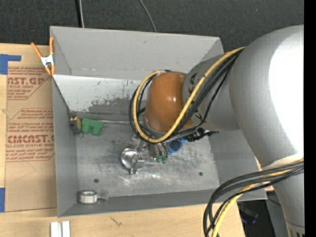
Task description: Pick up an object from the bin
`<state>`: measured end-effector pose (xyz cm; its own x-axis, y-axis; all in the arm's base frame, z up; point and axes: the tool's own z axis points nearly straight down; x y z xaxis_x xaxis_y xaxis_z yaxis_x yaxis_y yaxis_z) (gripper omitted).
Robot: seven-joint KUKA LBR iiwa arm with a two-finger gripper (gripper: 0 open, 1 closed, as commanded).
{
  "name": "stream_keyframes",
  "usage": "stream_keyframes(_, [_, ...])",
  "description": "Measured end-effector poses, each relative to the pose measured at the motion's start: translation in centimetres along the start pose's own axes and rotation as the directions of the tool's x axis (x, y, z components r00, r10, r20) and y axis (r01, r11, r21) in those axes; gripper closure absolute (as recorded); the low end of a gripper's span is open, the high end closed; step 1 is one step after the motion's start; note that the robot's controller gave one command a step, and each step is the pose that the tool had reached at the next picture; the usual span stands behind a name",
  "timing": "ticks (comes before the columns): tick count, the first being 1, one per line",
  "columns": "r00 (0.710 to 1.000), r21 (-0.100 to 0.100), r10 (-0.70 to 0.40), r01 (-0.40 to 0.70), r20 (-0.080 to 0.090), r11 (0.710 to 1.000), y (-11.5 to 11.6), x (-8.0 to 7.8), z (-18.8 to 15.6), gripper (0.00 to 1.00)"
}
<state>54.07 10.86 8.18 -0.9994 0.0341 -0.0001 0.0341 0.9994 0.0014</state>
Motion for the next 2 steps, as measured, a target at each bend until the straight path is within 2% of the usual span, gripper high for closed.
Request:
stream_keyframes(1, [0.997, -0.002, 0.079, -0.079, 0.008, 0.997, 0.1, 0.1, -9.0, 1.0])
stream_keyframes(2, [0.994, -0.002, 0.11, -0.11, 0.01, 0.994, -1.2, -0.6, -16.7, 1.0])
